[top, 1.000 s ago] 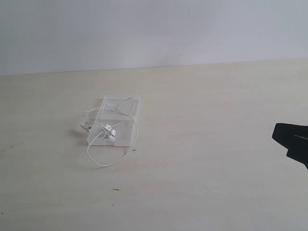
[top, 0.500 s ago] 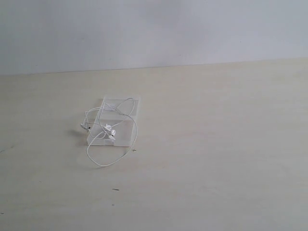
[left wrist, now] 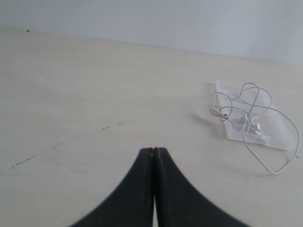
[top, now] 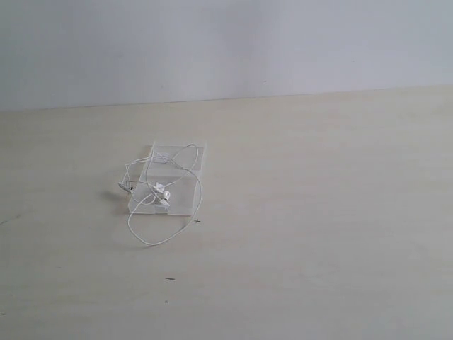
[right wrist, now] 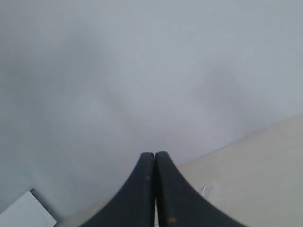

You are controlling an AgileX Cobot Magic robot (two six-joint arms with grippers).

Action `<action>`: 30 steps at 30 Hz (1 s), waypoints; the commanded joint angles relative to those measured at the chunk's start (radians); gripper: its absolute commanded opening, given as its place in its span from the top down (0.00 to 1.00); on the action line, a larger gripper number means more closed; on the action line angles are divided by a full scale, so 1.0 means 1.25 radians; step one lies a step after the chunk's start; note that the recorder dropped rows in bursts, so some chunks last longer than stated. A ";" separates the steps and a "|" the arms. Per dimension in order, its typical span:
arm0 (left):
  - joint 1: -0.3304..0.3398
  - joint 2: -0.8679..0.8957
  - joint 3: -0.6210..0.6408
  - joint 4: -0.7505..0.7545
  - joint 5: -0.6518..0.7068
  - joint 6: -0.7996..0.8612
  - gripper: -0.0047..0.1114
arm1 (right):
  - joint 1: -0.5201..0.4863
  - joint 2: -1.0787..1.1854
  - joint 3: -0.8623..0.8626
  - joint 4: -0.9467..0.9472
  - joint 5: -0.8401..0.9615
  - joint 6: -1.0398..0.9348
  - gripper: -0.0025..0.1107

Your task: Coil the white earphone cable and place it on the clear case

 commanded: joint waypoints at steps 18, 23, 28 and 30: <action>0.002 -0.004 0.000 0.003 0.002 0.004 0.96 | -0.006 -0.004 0.081 0.810 -0.030 -1.011 0.98; 0.002 -0.004 0.000 0.003 0.002 0.004 0.96 | -0.006 -0.004 0.081 0.738 0.013 -1.011 0.98; 0.002 -0.004 0.000 0.003 0.002 0.005 0.96 | -0.006 -0.004 0.081 0.732 0.079 -1.011 0.98; 0.002 -0.004 0.000 0.003 0.002 0.005 0.96 | -0.006 -0.004 0.081 0.724 0.121 -1.013 0.98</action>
